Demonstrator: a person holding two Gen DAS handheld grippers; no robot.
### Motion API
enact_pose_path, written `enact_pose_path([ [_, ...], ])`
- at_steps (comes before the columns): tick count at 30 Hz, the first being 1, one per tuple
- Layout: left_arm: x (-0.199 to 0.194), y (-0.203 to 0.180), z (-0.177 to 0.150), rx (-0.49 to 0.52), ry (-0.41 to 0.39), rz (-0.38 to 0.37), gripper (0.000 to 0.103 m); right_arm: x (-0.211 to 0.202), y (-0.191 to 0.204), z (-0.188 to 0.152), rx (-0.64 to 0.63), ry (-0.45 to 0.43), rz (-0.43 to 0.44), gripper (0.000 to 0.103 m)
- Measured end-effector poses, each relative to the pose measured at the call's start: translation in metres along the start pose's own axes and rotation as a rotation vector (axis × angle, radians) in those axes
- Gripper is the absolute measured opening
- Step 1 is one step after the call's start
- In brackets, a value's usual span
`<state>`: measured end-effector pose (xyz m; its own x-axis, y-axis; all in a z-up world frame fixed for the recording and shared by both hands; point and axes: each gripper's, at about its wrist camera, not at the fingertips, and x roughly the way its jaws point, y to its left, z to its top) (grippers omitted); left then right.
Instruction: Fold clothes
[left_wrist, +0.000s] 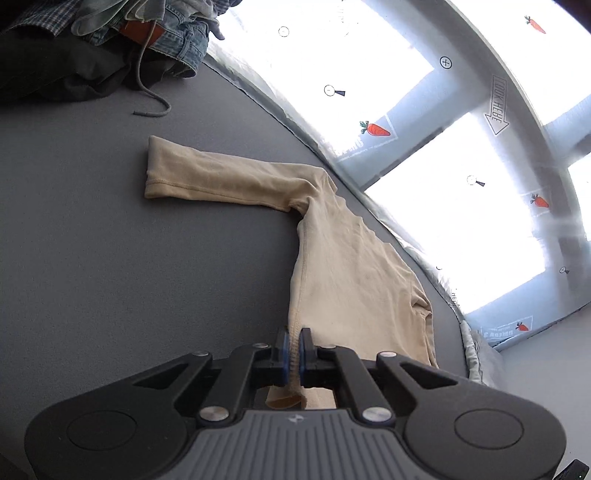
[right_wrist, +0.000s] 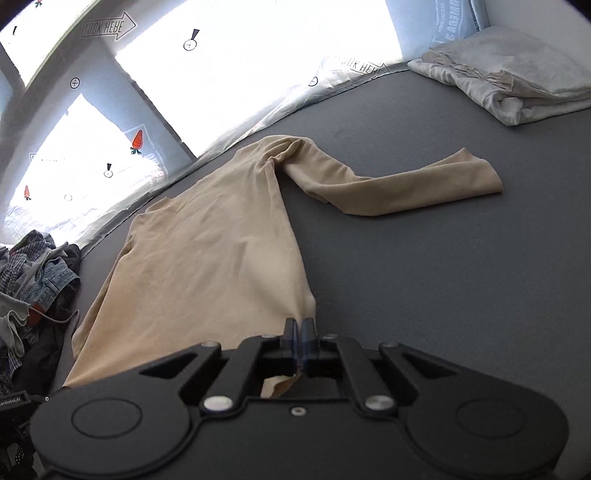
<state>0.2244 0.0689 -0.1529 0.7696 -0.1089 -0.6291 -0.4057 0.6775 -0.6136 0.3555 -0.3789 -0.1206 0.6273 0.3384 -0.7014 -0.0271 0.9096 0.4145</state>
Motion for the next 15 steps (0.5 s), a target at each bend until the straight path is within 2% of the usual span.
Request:
enact_pose_path([
  [3, 0.004, 0.007, -0.008, 0.008, 0.037, 0.081, 0.005, -0.012, 0.002, 0.0, -0.047, 0.001, -0.007, 0.002],
  [8, 0.042, 0.028, -0.036, 0.009, 0.2, 0.276, 0.008, 0.032, -0.026, -0.021, 0.01, 0.196, -0.072, 0.004],
  [10, 0.039, 0.022, -0.035, 0.029, 0.183, 0.285, 0.012, 0.04, -0.034, -0.023, 0.044, 0.23, -0.099, 0.008],
  [12, 0.036, 0.015, -0.032, 0.061, 0.157, 0.3, 0.022, 0.036, -0.037, -0.018, 0.065, 0.198, -0.123, 0.026],
  [15, 0.032, 0.005, -0.026, 0.109, 0.118, 0.331, 0.033, 0.03, -0.041, -0.008, 0.078, 0.132, -0.162, 0.03],
])
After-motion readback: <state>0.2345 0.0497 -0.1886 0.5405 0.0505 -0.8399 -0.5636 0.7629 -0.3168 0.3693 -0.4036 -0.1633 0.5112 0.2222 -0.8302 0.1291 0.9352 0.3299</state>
